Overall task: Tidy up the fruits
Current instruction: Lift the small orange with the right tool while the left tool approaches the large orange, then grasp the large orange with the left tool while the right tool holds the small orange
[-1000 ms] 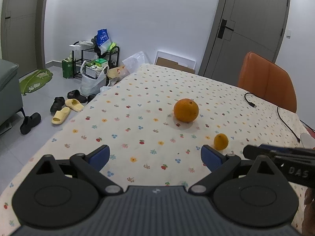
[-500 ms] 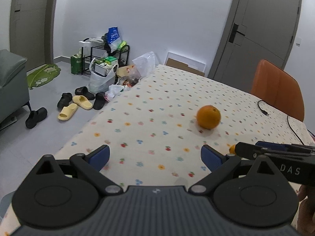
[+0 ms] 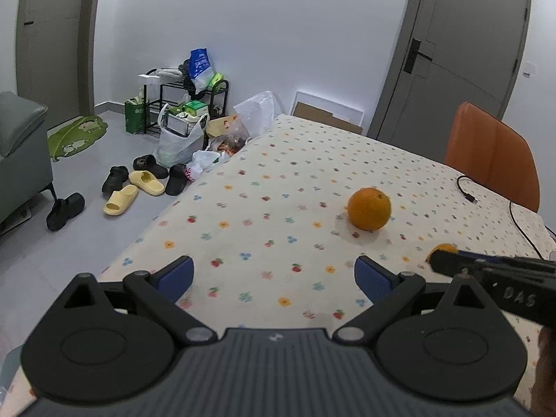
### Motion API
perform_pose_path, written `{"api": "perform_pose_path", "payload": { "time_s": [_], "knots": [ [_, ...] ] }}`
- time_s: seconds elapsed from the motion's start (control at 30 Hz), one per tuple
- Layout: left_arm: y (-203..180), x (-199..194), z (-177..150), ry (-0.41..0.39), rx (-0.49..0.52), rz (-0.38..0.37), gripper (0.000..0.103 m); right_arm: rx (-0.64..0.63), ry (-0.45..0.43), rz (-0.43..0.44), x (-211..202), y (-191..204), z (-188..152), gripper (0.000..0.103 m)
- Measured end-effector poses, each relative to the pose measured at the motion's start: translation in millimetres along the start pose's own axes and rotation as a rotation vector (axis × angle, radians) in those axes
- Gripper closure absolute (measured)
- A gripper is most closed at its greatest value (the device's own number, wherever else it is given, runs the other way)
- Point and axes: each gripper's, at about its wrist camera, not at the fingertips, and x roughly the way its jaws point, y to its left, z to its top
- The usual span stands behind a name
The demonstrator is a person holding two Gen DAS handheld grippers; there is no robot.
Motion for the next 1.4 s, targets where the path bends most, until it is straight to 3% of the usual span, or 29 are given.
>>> {"api": "perform_pose_path", "payload": {
  "time_s": [0.37, 1.03, 1.2, 1.33, 1.4],
  "knots": [
    [-38, 6, 6, -0.013, 0.078, -0.036, 0.005, 0.085, -0.062, -0.045, -27, -37, -2, 0.082],
    [-85, 45, 25, -0.032, 0.180, -0.074, 0.009, 0.169, -0.109, -0.129, -39, -79, -4, 0.081],
    [-95, 63, 25, -0.008, 0.207, -0.041, 0.023, 0.174, -0.113, -0.148, -41, -84, -4, 0.081],
    [-96, 75, 24, 0.031, 0.199, -0.007, 0.063, 0.183, -0.125, -0.153, -45, -88, -2, 0.081],
    [-97, 73, 23, 0.034, 0.209, 0.006, 0.063, 0.203, -0.135, -0.146, -48, -91, 0, 0.081]
  ]
}}
